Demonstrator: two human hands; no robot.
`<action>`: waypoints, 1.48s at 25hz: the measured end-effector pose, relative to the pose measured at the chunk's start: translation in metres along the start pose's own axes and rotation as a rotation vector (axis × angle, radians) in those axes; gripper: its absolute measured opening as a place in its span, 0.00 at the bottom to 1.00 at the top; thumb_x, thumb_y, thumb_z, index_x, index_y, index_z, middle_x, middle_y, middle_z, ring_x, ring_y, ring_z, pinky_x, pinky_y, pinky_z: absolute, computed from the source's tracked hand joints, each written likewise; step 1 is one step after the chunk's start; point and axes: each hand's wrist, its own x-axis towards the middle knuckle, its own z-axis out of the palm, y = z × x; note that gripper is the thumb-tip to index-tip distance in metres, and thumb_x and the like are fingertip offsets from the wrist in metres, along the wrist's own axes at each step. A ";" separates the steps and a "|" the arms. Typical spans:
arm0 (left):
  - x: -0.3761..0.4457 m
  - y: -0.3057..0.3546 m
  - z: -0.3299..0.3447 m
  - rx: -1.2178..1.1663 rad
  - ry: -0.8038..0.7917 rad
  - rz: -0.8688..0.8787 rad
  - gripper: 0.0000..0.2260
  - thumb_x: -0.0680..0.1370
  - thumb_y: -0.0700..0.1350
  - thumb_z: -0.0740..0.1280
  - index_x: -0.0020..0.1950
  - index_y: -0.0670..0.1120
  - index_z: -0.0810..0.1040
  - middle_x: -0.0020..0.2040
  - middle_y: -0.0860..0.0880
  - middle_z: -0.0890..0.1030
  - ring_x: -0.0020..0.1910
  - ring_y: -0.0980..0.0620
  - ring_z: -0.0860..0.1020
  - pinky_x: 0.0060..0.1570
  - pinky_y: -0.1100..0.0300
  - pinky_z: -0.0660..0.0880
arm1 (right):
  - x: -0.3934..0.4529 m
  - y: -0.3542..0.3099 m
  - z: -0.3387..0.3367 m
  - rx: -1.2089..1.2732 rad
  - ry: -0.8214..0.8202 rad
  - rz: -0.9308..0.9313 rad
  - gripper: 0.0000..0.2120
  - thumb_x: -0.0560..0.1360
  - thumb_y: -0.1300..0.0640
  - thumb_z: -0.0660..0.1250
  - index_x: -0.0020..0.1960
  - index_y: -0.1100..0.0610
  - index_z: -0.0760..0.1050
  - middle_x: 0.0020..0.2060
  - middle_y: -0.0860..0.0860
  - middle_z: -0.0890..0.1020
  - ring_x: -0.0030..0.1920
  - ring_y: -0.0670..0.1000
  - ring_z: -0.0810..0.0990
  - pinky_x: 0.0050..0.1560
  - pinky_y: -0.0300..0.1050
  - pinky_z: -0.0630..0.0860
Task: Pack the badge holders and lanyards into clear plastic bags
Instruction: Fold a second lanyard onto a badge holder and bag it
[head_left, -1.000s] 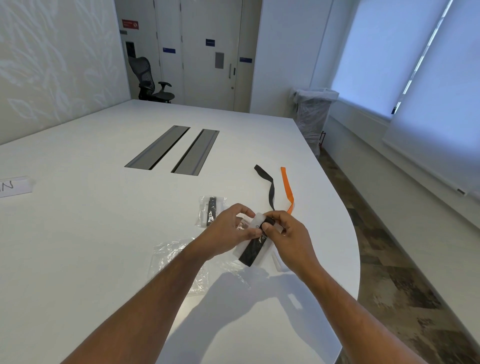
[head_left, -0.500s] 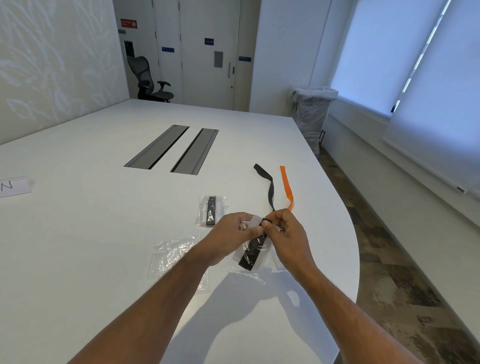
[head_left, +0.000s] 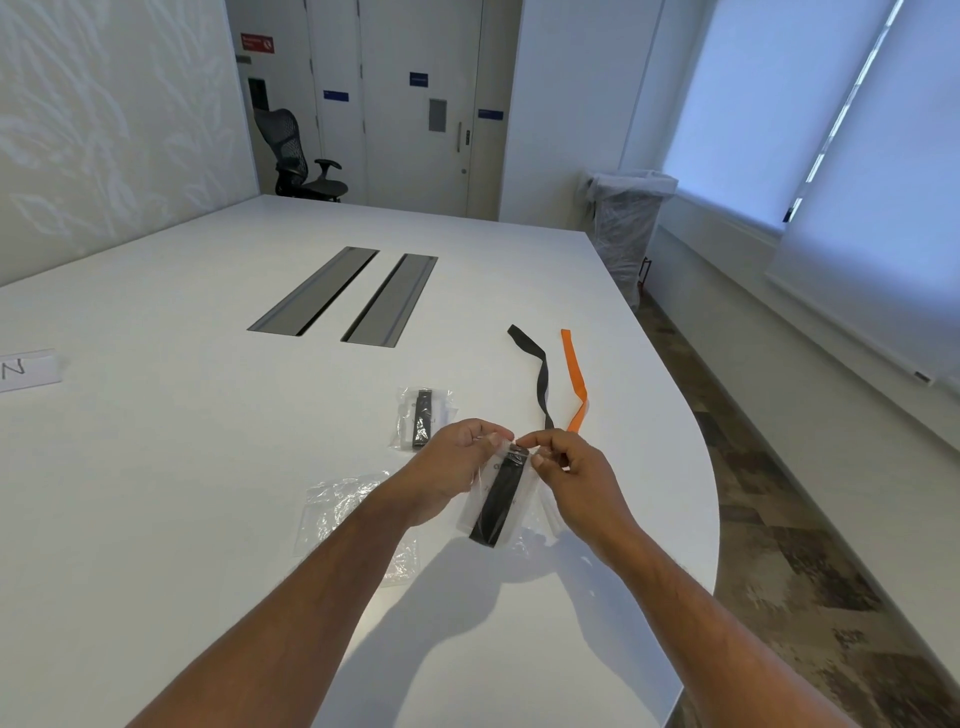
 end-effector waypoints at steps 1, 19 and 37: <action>0.002 0.000 -0.001 0.063 0.011 -0.006 0.08 0.84 0.52 0.65 0.55 0.52 0.83 0.50 0.46 0.85 0.47 0.52 0.78 0.46 0.57 0.75 | 0.000 0.001 -0.001 0.006 0.010 0.008 0.11 0.81 0.59 0.66 0.54 0.45 0.81 0.53 0.44 0.83 0.54 0.44 0.79 0.57 0.39 0.73; 0.007 -0.013 -0.010 0.116 0.107 0.049 0.08 0.77 0.49 0.75 0.46 0.45 0.83 0.35 0.50 0.84 0.33 0.55 0.79 0.43 0.57 0.82 | 0.015 0.015 -0.009 0.099 0.100 0.171 0.09 0.78 0.64 0.70 0.48 0.50 0.79 0.39 0.46 0.85 0.40 0.50 0.84 0.53 0.45 0.81; 0.037 -0.025 -0.024 -0.014 0.327 -0.088 0.13 0.75 0.32 0.75 0.55 0.41 0.77 0.41 0.44 0.76 0.37 0.47 0.78 0.46 0.52 0.83 | 0.036 0.027 0.036 0.300 -0.005 0.367 0.10 0.77 0.63 0.68 0.56 0.53 0.73 0.50 0.57 0.82 0.48 0.54 0.85 0.44 0.44 0.83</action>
